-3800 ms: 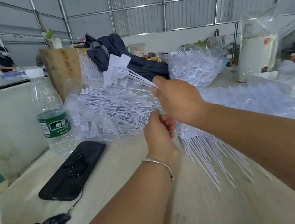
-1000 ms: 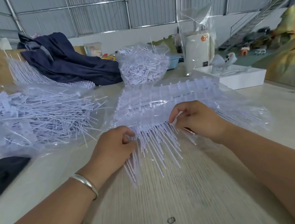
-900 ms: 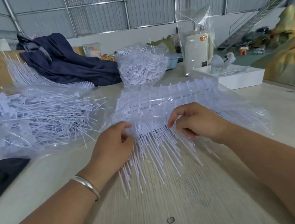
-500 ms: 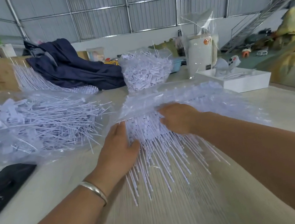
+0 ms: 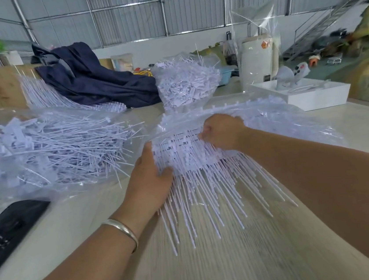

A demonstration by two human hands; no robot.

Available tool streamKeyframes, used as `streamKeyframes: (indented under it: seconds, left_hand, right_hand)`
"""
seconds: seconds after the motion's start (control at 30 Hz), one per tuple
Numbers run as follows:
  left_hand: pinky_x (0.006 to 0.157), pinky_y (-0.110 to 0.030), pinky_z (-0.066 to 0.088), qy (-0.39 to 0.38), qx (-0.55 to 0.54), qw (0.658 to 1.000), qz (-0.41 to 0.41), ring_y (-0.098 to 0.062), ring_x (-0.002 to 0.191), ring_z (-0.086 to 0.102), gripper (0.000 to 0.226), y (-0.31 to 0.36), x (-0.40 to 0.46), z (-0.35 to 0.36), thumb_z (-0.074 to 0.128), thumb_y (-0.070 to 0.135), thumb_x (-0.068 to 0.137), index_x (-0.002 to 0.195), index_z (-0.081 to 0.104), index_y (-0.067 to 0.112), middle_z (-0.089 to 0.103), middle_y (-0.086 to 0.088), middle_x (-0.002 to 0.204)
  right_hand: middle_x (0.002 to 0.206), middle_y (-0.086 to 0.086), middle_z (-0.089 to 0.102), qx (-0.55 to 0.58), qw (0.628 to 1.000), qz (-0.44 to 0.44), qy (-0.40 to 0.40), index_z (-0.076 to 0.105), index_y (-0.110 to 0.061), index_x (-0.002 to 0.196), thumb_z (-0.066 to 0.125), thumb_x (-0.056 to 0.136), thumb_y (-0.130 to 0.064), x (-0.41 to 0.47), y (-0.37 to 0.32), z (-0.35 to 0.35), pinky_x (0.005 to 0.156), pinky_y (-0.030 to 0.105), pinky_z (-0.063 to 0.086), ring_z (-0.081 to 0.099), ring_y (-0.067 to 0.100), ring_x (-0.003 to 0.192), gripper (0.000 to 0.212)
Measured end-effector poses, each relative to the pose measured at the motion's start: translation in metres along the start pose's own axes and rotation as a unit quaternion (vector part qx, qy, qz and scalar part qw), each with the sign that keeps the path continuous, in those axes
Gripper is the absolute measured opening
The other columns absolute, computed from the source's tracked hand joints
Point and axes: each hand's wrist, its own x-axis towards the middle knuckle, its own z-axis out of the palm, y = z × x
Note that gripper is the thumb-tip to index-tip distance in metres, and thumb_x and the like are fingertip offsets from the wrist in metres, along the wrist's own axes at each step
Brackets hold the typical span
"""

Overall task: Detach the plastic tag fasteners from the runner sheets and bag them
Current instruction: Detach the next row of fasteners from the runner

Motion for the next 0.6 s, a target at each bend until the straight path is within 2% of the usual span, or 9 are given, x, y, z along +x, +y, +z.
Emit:
streamKeyframes:
  seconds: [0.1,0.17,0.23,0.3,0.37,0.43,0.5,0.57,0.6]
  left_hand:
    - [0.104,-0.032,0.039,0.021,-0.009,1.0,0.006,-0.02,0.129,0.048,0.088,0.005,-0.003,0.0,0.057,0.033,0.094,0.154,-0.007,0.037,0.027,0.001,0.159]
    - [0.091,-0.026,0.042,0.024,-0.005,1.0,0.012,-0.014,0.115,0.055,0.093,0.007,-0.005,0.0,0.058,0.034,0.094,0.151,-0.014,0.04,0.026,0.002,0.159]
    - [0.075,-0.017,0.039,0.013,-0.002,1.0,0.01,-0.012,0.107,0.056,0.095,0.008,-0.005,0.001,0.058,0.036,0.093,0.149,-0.02,0.044,0.028,0.002,0.158]
    - [0.06,-0.01,0.031,-0.003,-0.001,1.0,0.005,-0.003,0.086,0.052,0.097,0.008,-0.006,0.0,0.057,0.035,0.094,0.146,-0.024,0.044,0.035,0.002,0.154]
    - [0.054,-0.012,0.033,-0.017,0.002,1.0,-0.001,0.0,0.069,0.053,0.099,0.011,-0.007,-0.001,0.057,0.034,0.094,0.145,-0.028,0.043,0.054,0.003,0.134]
    - [0.047,-0.017,0.038,-0.028,0.02,0.999,-0.001,-0.006,0.058,0.059,0.098,0.014,-0.009,-0.001,0.054,0.033,0.096,0.144,-0.03,0.043,0.057,0.016,0.09]
    - [0.039,-0.014,0.033,-0.024,0.038,0.999,0.0,-0.003,0.042,0.054,0.094,0.016,-0.01,0.001,0.05,0.035,0.098,0.144,-0.031,0.043,0.051,0.011,0.065]
    - [0.036,-0.012,0.031,-0.01,0.027,1.0,-0.002,-0.002,0.036,0.051,0.088,0.015,-0.008,0.003,0.046,0.039,0.099,0.145,-0.029,0.041,0.057,0.003,0.068]
    - [0.036,-0.012,0.03,-0.005,0.018,1.0,-0.003,-0.001,0.039,0.052,0.087,0.014,-0.007,0.003,0.046,0.042,0.099,0.146,-0.028,0.041,0.062,0.0,0.082]
  right_hand:
    - [0.109,-0.001,0.066,-0.026,0.999,0.039,0.014,0.054,-0.018,0.121,0.061,0.091,-0.035,0.006,-0.001,0.0,0.109,0.044,0.028,0.057,0.021,0.111,0.036]
    - [0.119,-0.002,0.062,-0.045,0.997,0.056,0.015,0.054,-0.018,0.125,0.06,0.09,-0.023,0.009,-0.004,0.0,0.11,0.043,0.029,0.056,0.021,0.114,0.037]
    - [0.123,0.003,0.059,0.006,0.998,0.057,0.003,0.052,-0.015,0.127,0.054,0.09,-0.012,0.008,-0.005,-0.004,0.101,0.039,0.038,0.055,0.023,0.111,0.038]
    - [0.127,0.008,0.056,0.056,0.998,0.032,-0.01,0.048,-0.013,0.131,0.049,0.09,-0.005,0.004,-0.007,-0.011,0.089,0.035,0.047,0.055,0.026,0.11,0.042]
    - [0.13,0.009,0.054,0.062,0.998,-0.011,-0.012,0.051,-0.01,0.128,0.048,0.09,-0.001,-0.001,-0.009,-0.023,0.083,0.029,0.046,0.053,0.025,0.109,0.04]
    - [0.117,0.014,0.057,0.083,0.996,-0.028,-0.02,0.059,0.0,0.12,0.051,0.088,0.001,-0.006,-0.011,-0.038,0.065,0.019,0.043,0.054,0.023,0.092,0.033]
    - [0.091,0.016,0.058,0.113,0.991,-0.029,-0.058,0.064,0.008,0.108,0.055,0.084,0.002,-0.013,-0.011,-0.052,0.048,0.018,0.038,0.05,0.02,0.065,0.026]
    - [0.075,0.015,0.057,0.176,0.979,-0.019,-0.106,0.064,0.01,0.1,0.059,0.079,0.002,-0.023,-0.006,-0.062,0.045,0.02,0.037,0.045,0.017,0.053,0.023]
    - [0.07,0.015,0.057,0.204,0.971,-0.011,-0.121,0.063,0.01,0.096,0.059,0.077,0.003,-0.026,-0.002,-0.065,0.044,0.02,0.036,0.043,0.016,0.049,0.021]
